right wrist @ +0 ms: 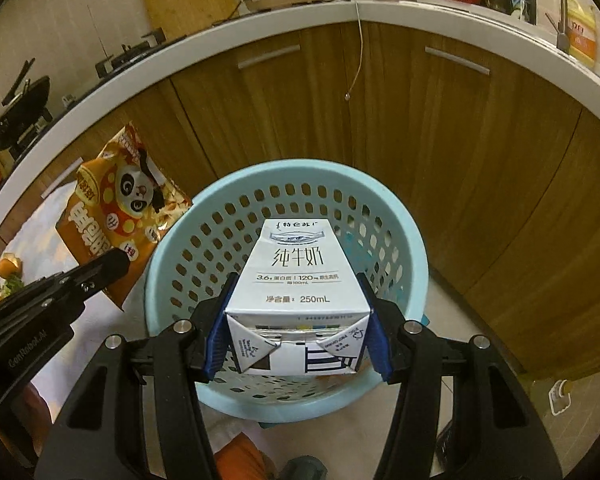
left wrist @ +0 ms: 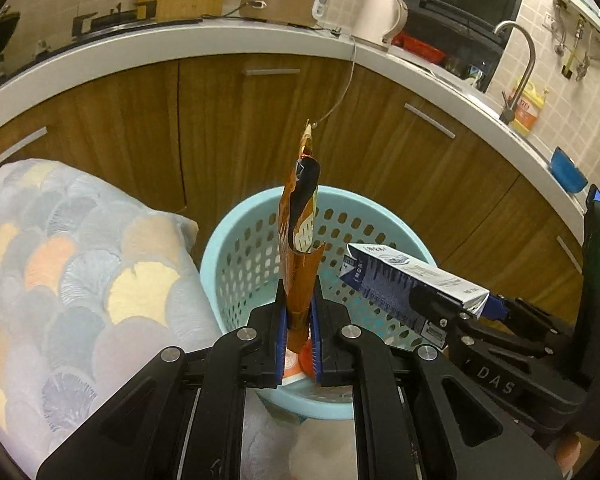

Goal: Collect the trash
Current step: 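Carry the wrapper and milk carton over the blue basket and release both, then move both tools back to the table and grasp the dotted paper with the left tool, then grasp the orange peel with the right tool while the left tool lifts the dotted paper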

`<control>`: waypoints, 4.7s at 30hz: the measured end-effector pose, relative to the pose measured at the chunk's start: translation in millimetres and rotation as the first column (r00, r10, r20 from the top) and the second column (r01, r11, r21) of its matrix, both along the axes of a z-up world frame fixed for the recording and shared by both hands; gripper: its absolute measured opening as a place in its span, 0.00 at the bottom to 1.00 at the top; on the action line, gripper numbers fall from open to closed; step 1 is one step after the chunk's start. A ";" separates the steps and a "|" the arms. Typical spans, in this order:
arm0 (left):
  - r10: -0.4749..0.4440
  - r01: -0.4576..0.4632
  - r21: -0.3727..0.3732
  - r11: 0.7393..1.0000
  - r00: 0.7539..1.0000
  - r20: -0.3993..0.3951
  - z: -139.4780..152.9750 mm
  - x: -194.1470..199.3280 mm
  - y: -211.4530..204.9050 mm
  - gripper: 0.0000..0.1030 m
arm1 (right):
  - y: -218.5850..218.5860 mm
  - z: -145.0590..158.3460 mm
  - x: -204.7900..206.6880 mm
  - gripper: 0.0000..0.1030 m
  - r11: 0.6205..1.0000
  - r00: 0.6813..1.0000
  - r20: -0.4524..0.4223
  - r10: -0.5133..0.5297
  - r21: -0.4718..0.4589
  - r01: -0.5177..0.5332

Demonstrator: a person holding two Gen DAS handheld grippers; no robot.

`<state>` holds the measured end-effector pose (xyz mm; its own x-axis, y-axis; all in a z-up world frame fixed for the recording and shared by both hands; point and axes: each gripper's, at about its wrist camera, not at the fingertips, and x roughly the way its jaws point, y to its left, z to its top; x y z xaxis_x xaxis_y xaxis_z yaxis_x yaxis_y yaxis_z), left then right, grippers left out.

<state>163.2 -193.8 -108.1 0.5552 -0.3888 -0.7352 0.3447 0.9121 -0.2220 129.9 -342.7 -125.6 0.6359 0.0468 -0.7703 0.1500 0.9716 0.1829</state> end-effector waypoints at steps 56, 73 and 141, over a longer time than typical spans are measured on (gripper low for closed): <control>0.565 -0.572 0.086 0.816 0.820 0.094 32.4 -95.7 335.7 0.63 | 322.8 75.4 1.1 0.56 0.771 0.755 0.156 0.637 -0.138 -0.622; 0.610 -0.614 0.020 0.789 0.787 0.098 29.7 -92.8 363.6 0.14 | 393.4 68.0 29.3 0.56 0.668 0.662 0.096 0.744 -0.140 -0.731; 0.510 -0.488 -0.152 0.860 0.832 0.216 78.3 -123.4 298.0 0.02 | 266.7 40.4 -37.7 0.67 0.759 0.756 0.069 0.651 -0.056 -0.649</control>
